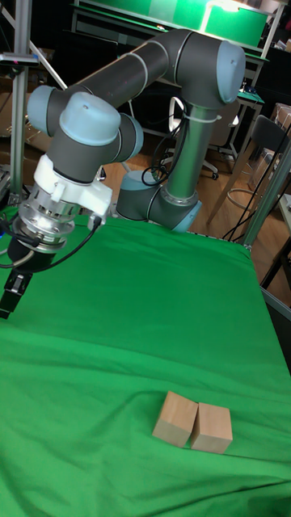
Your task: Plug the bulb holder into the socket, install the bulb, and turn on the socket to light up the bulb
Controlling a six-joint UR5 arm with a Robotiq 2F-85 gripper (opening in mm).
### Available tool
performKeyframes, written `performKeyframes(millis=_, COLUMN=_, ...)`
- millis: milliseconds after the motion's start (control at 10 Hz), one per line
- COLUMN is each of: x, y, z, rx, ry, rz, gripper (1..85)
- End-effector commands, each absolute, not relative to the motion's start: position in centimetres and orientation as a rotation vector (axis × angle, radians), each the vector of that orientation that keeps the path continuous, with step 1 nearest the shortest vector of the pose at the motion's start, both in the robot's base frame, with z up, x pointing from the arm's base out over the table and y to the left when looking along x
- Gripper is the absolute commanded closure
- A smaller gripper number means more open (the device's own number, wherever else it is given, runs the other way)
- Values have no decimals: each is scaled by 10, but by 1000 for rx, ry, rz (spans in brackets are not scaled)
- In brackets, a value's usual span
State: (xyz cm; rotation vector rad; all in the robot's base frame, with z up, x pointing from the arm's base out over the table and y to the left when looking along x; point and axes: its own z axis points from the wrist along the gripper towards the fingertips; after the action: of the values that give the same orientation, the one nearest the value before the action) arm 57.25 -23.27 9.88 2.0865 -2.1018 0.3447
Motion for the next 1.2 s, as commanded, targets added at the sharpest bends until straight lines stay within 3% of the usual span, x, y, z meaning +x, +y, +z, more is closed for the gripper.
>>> performKeyframes(millis=0, x=567, y=-234, z=98, rx=2031, ry=-2160, rz=319, gripper=333)
performKeyframes(millis=200, x=571, y=-214, z=93, rx=2024, ry=-2274, rz=257, gripper=303)
performKeyframes(millis=500, x=582, y=-250, z=104, rx=2084, ry=-2136, rz=398, gripper=303)
performKeyframes(millis=700, x=578, y=-274, z=111, rx=2110, ry=-2088, rz=334, gripper=303)
performKeyframes(millis=1100, x=594, y=-258, z=104, rx=2161, ry=-2096, rz=342, gripper=293)
